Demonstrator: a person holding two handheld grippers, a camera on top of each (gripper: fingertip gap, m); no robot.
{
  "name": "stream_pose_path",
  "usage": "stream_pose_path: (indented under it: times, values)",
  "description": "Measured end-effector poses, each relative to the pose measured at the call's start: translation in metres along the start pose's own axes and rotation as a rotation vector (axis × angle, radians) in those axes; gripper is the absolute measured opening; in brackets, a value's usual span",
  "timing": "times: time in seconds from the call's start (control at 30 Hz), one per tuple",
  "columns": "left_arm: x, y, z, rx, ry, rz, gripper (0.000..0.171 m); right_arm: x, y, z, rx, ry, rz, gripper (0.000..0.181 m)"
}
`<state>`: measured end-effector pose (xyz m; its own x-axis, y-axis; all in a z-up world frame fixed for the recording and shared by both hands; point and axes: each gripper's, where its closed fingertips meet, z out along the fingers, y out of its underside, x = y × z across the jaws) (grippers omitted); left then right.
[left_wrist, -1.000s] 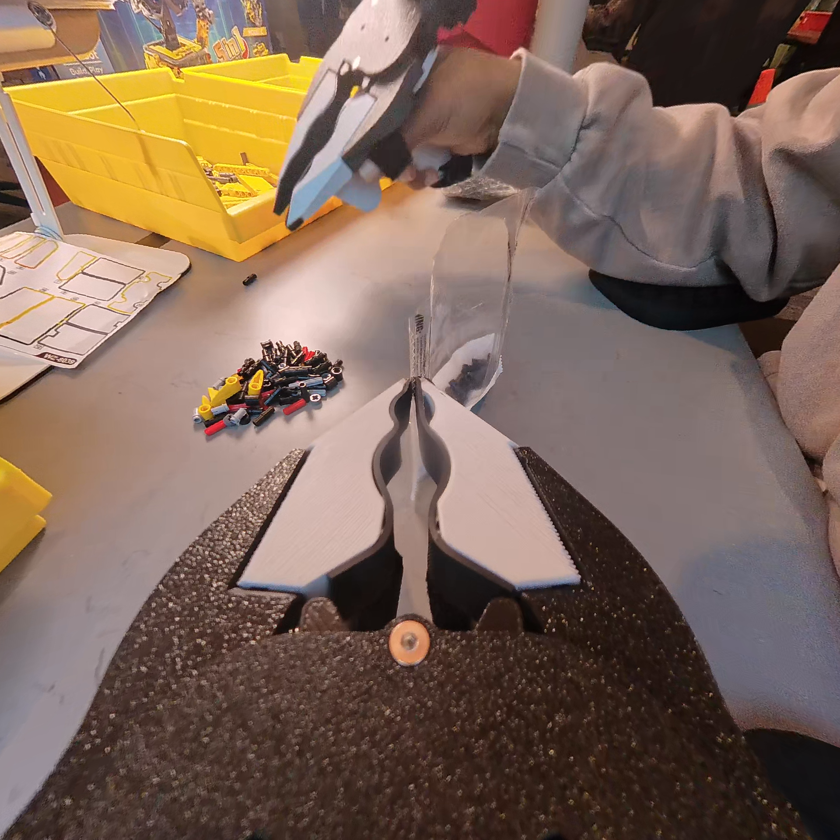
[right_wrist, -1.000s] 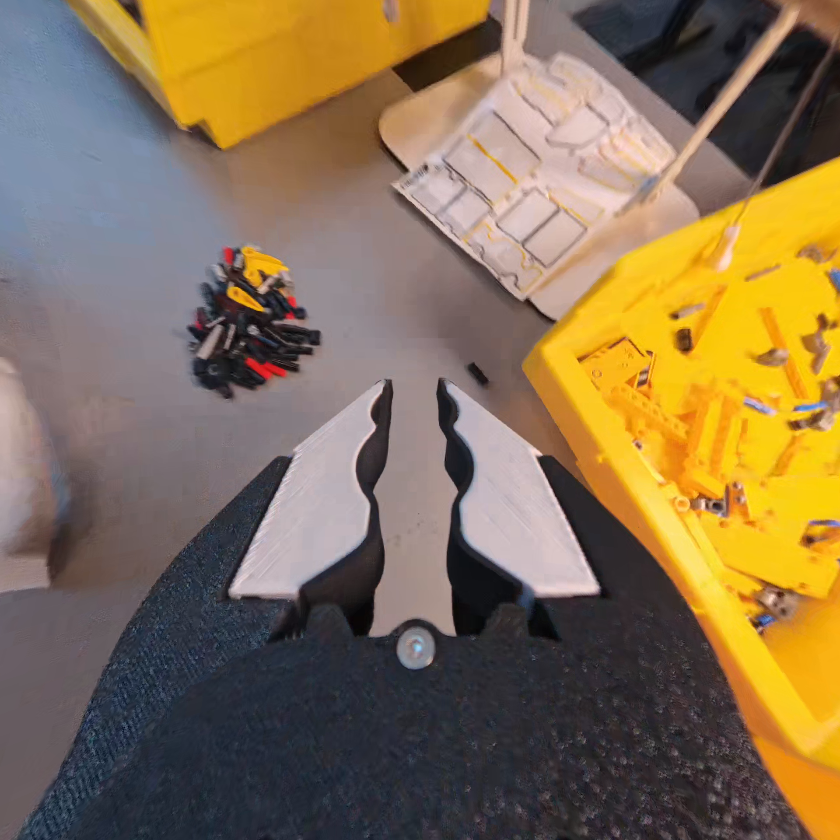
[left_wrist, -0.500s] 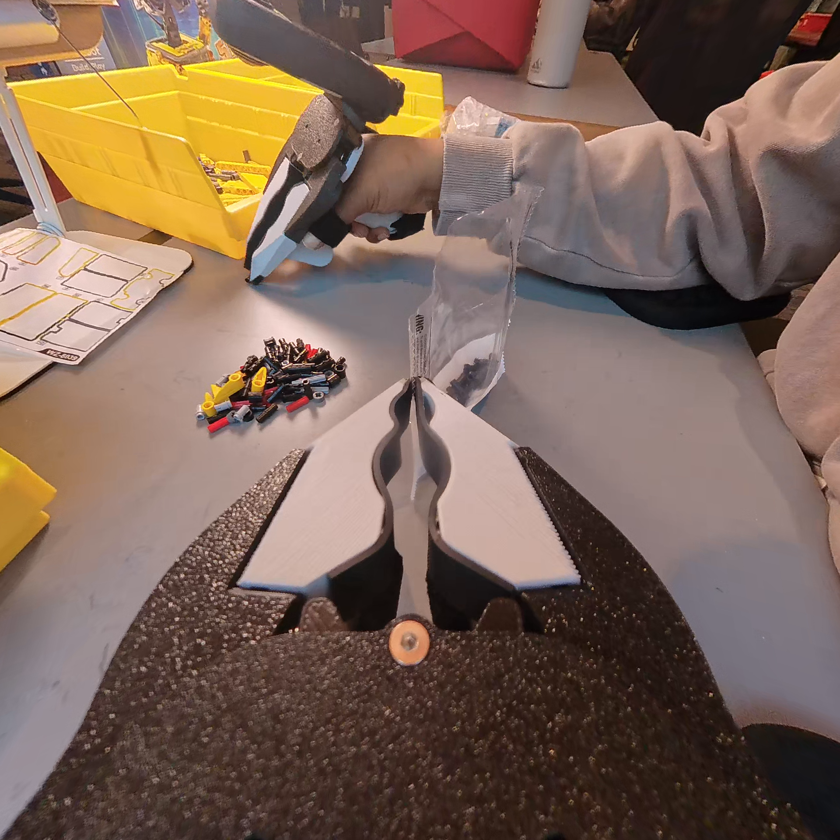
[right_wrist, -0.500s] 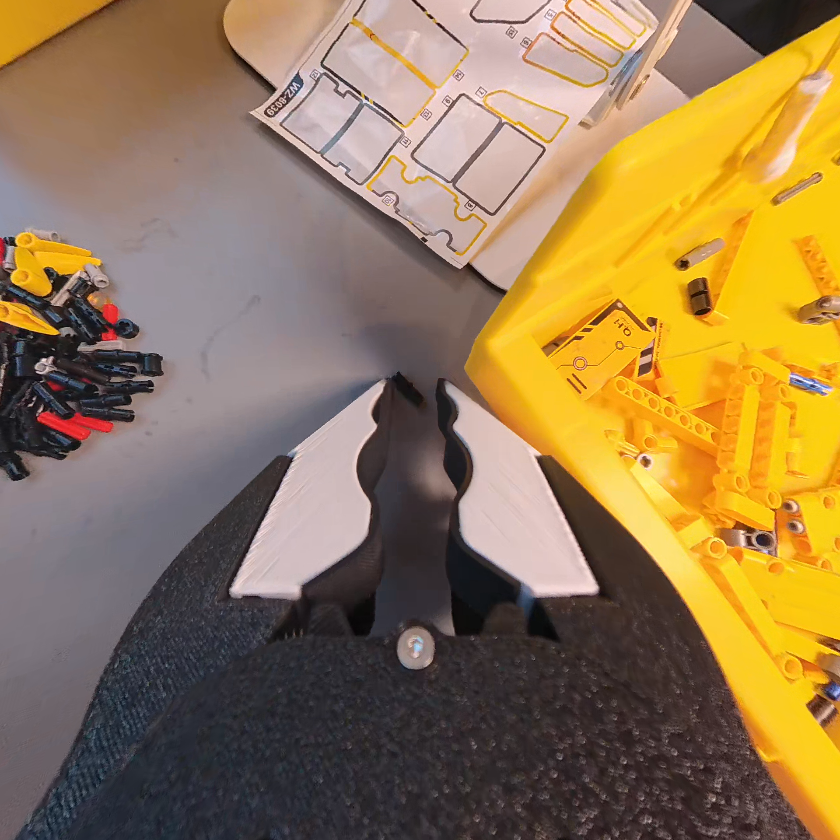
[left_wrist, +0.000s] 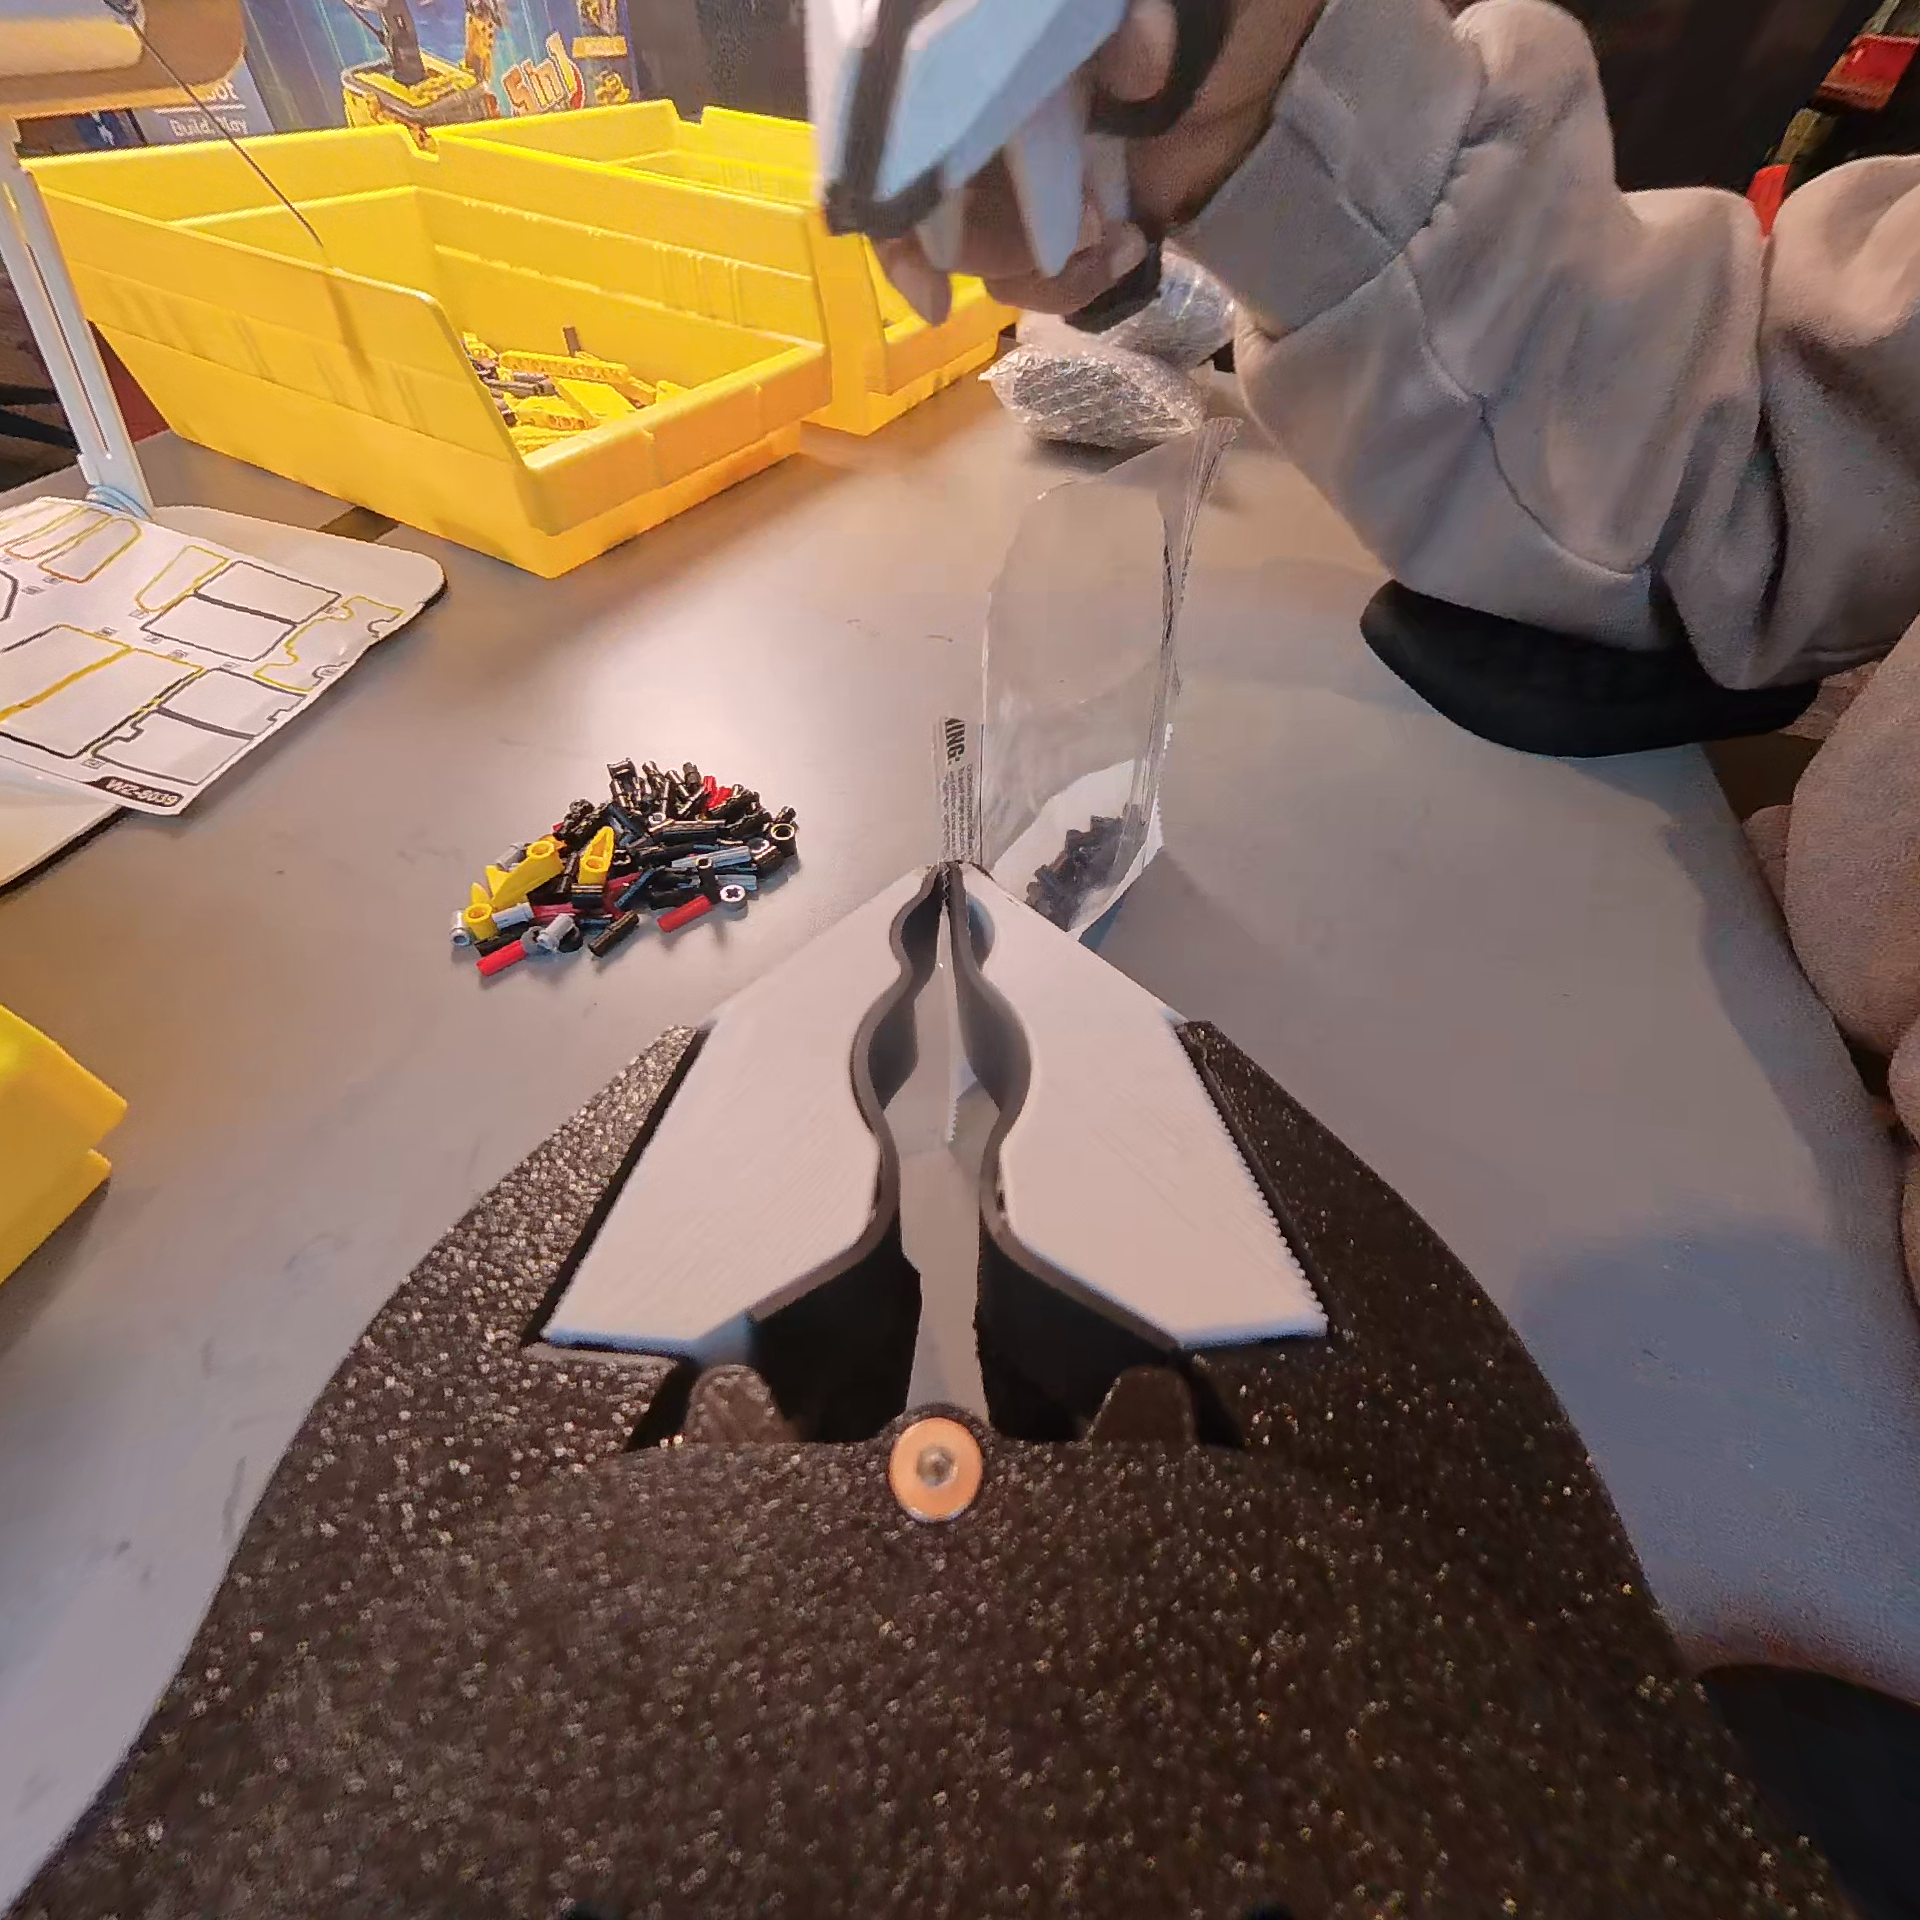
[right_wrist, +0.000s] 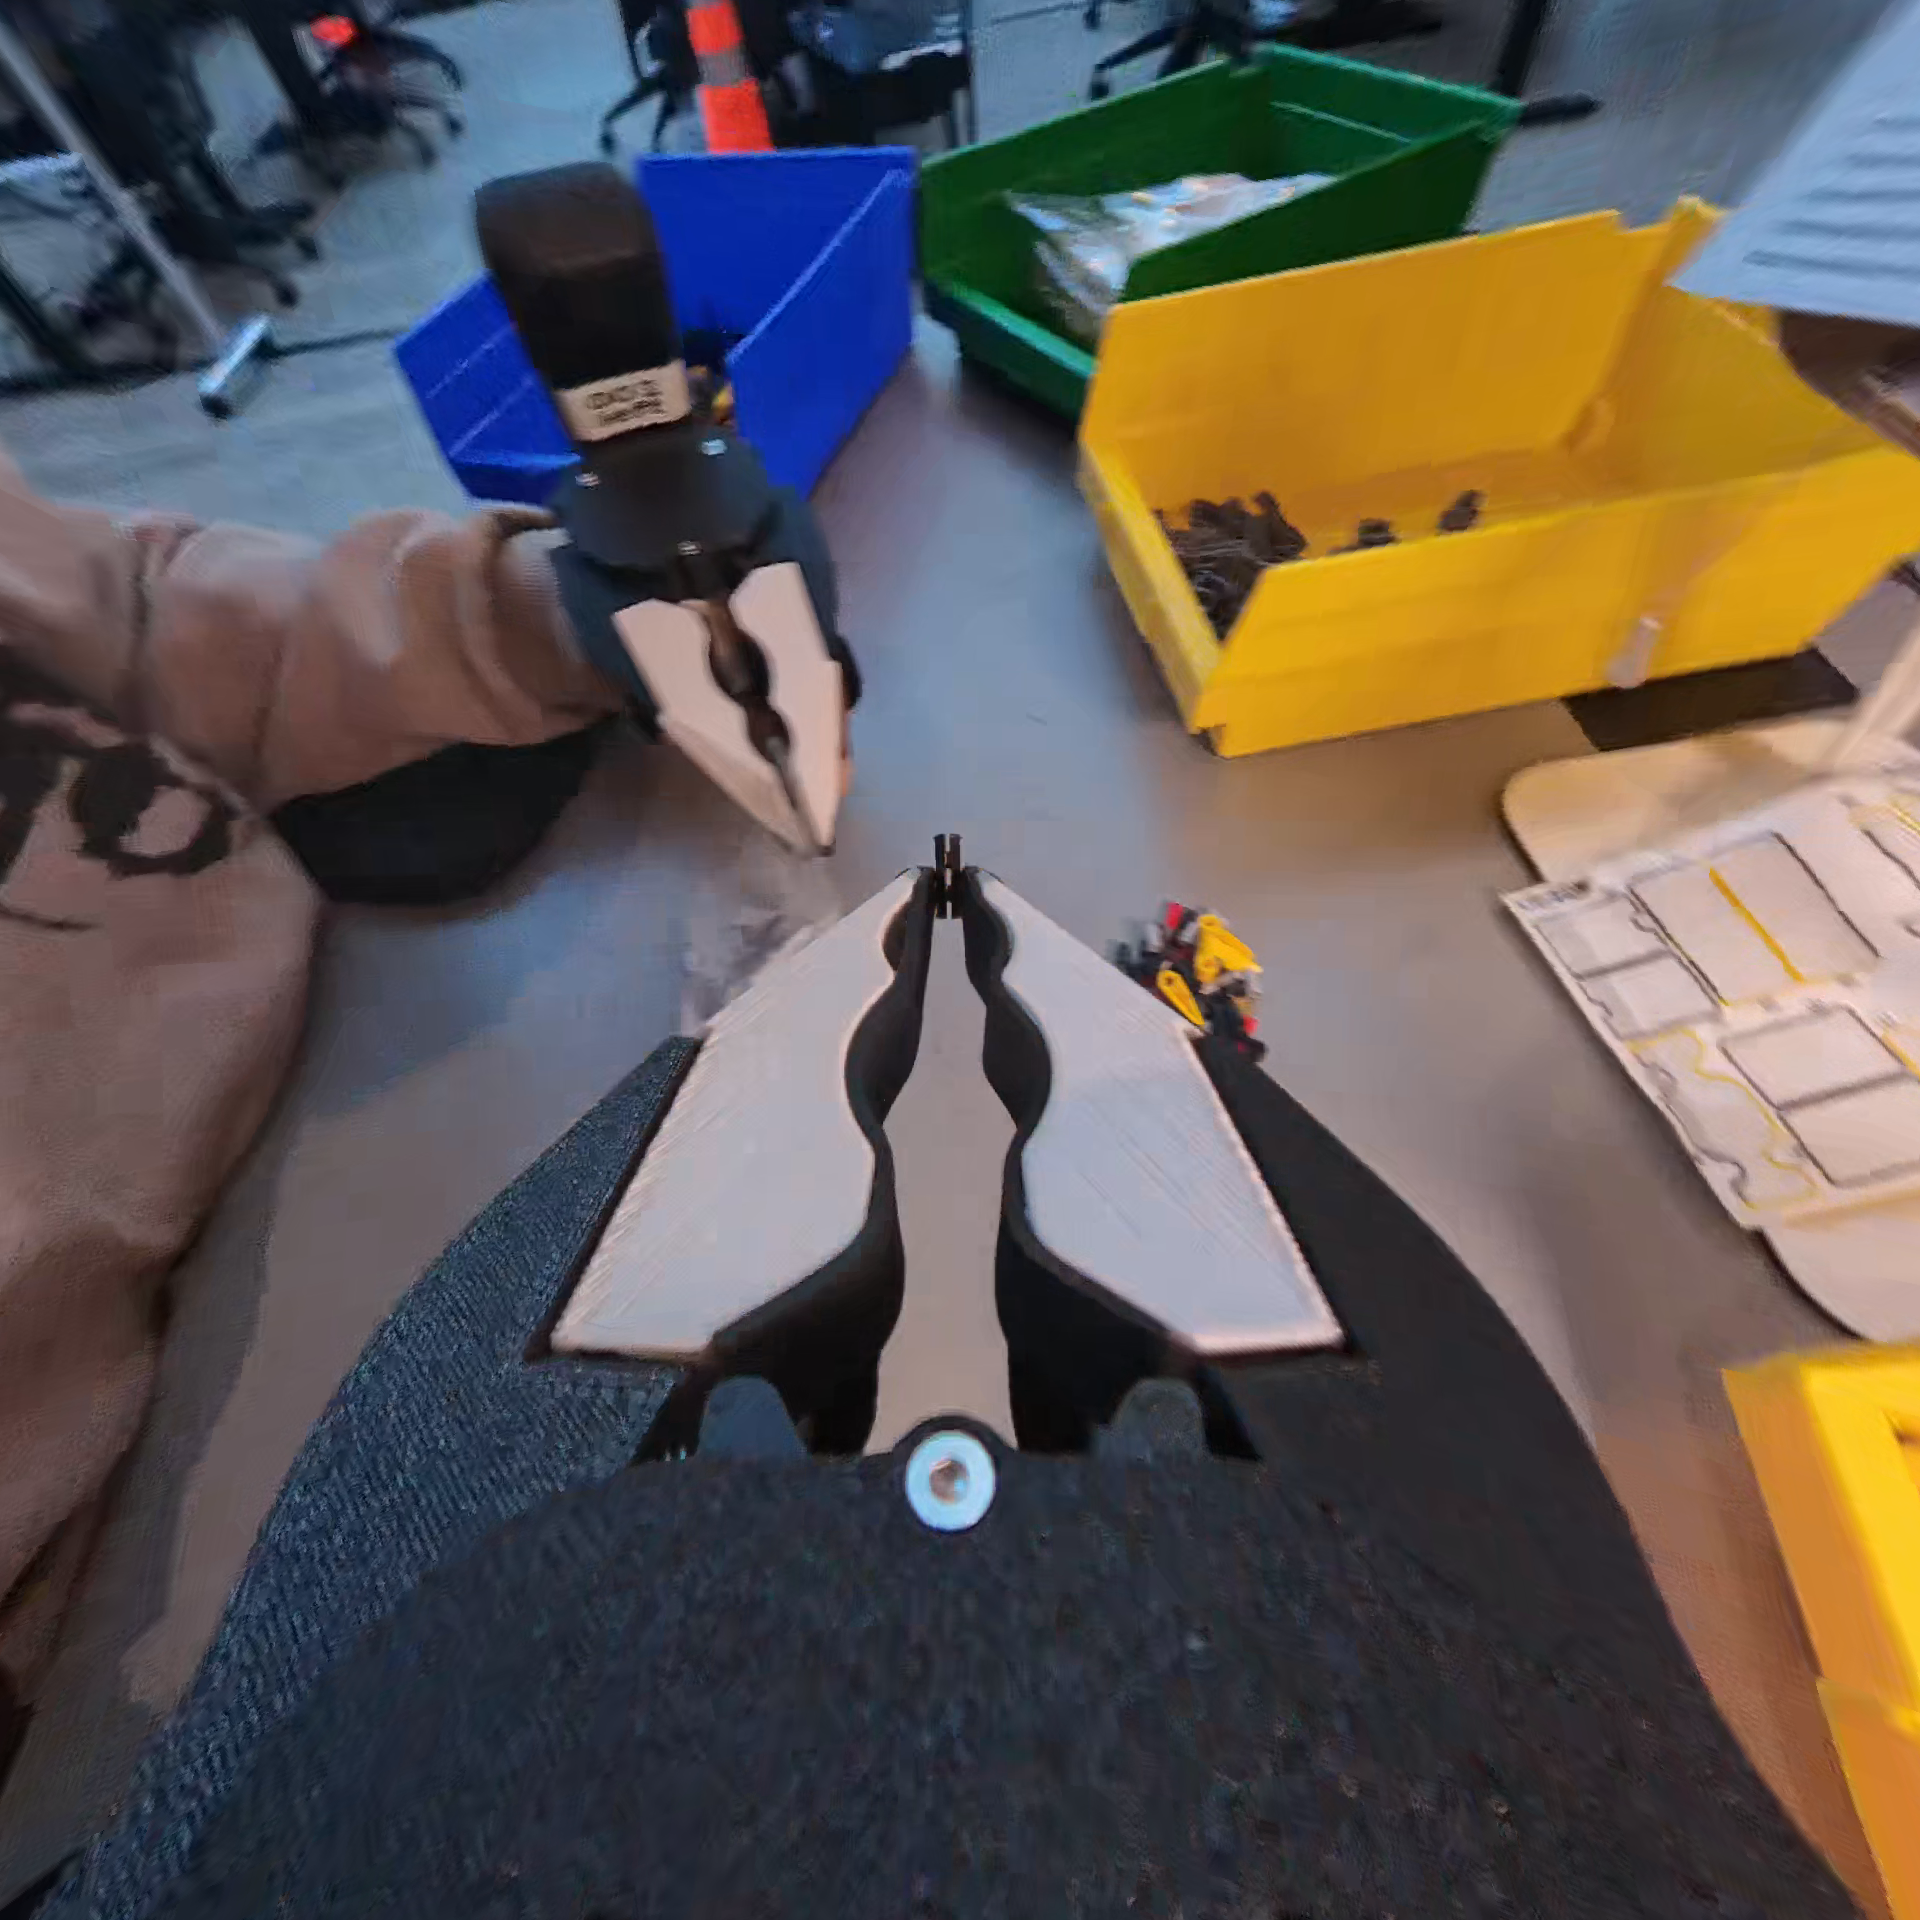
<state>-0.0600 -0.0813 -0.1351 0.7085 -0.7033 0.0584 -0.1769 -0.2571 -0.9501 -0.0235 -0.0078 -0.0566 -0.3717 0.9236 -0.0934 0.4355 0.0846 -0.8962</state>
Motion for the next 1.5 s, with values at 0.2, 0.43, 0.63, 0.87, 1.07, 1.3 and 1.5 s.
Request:
stream_pose_path:
  times: [0.2,0.43,0.63,0.87,1.07,1.3,1.5]
  values:
    - [0.002,-0.002,0.0,0.005,-0.001,0.004,0.0,-0.048,0.012,0.029,-0.16,-0.106,-0.105,0.01]
    - [0.002,-0.003,-0.001,0.007,-0.001,0.007,0.0,-0.001,-0.003,0.016,0.039,-0.006,0.041,0.017]
    - [0.006,0.0,0.001,-0.004,0.024,0.008,0.0,0.053,0.109,0.045,-0.36,0.183,0.035,0.018]
    - [0.008,-0.003,0.0,0.004,0.031,0.018,0.0,0.051,0.128,0.067,-0.435,0.191,-0.029,0.022]
    - [0.007,-0.001,0.0,0.0,0.032,0.015,0.0,0.056,0.129,0.068,-0.428,0.212,-0.068,0.01]
    - [0.007,0.0,0.0,-0.002,0.032,0.013,0.0,0.053,0.134,0.064,-0.45,0.18,-0.06,0.017]
    - [0.007,0.0,0.001,-0.003,0.035,0.011,0.0,0.052,0.135,0.065,-0.422,0.153,0.013,0.009]
